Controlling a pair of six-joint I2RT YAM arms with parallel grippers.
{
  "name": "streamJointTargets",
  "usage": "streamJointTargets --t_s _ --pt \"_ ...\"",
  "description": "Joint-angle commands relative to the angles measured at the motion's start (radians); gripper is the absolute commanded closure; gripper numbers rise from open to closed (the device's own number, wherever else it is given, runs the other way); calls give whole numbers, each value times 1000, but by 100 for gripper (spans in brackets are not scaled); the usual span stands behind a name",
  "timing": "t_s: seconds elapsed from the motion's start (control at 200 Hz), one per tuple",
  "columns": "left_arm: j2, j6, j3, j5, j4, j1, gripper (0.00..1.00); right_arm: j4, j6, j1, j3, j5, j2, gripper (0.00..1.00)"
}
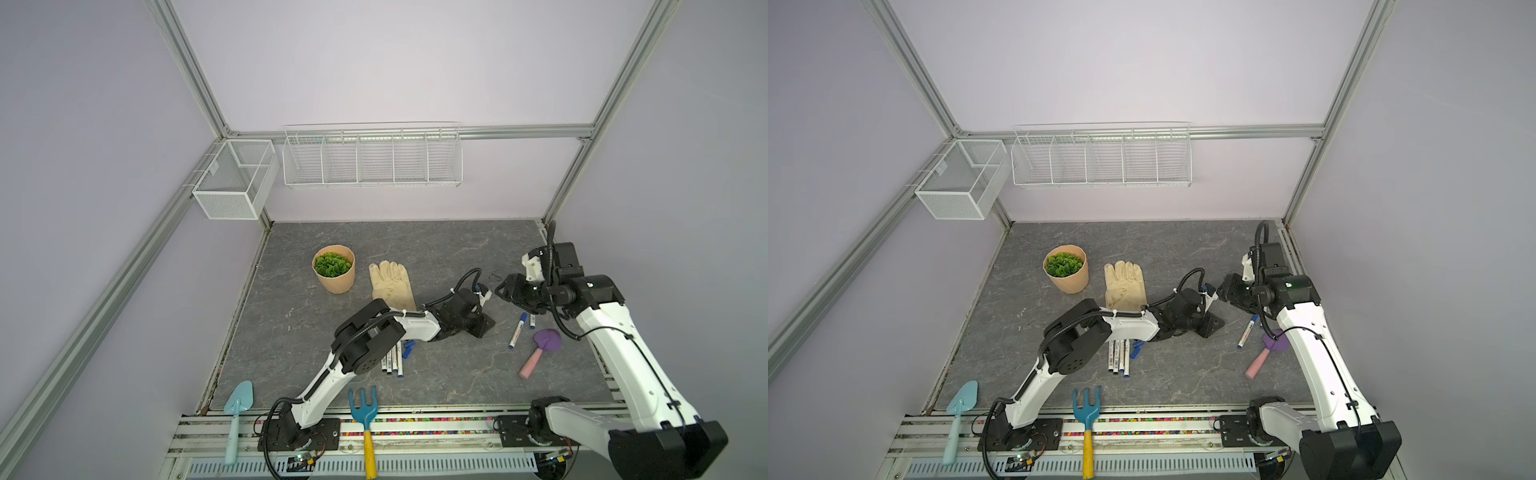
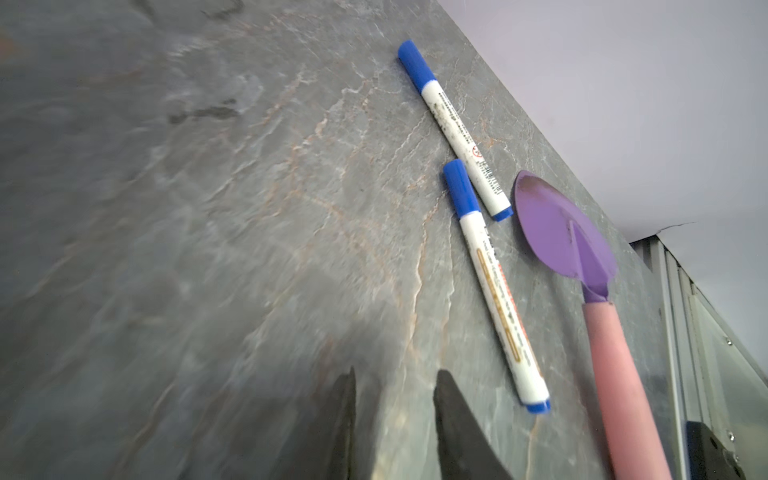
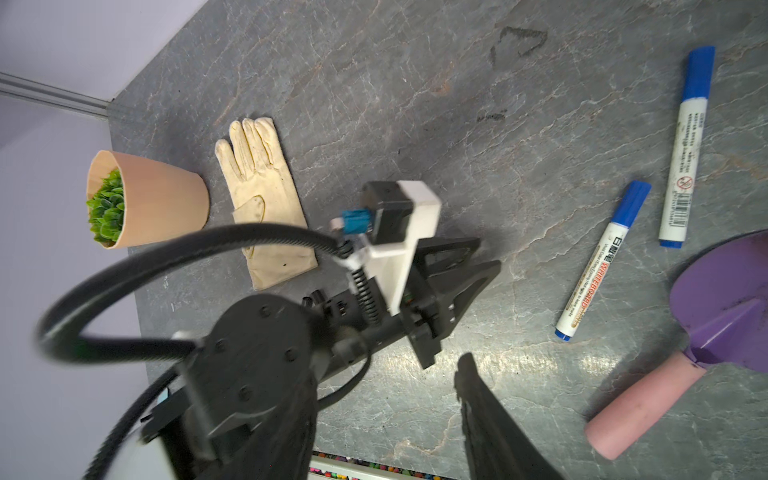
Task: Insert the pens into the pen caps
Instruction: 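Carry the capped marker with the left gripper beside the other capped marker and release, then move the left gripper back over the group of uncapped white markers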
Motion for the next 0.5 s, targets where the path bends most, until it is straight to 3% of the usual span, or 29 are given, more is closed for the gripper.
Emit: streamJointTargets --t_s 0.0,0.13,0.27,0.36,0.495 --pt "-188 24 -127 -124 92 24 65 15 -23 35 -40 -8 15 44" --pt "-410 26 -365 -280 86 24 61 50 -39 123 -50 30 47 44" --pt "-668 -59 -624 -476 39 24 60 88 -38 154 -52 39 57 44" --pt "-836 -112 -736 -598 -95 24 58 93 -50 178 -40 40 85 44" --pt "-1019 -165 -838 -673 -320 24 55 99 -56 221 -30 48 132 45"
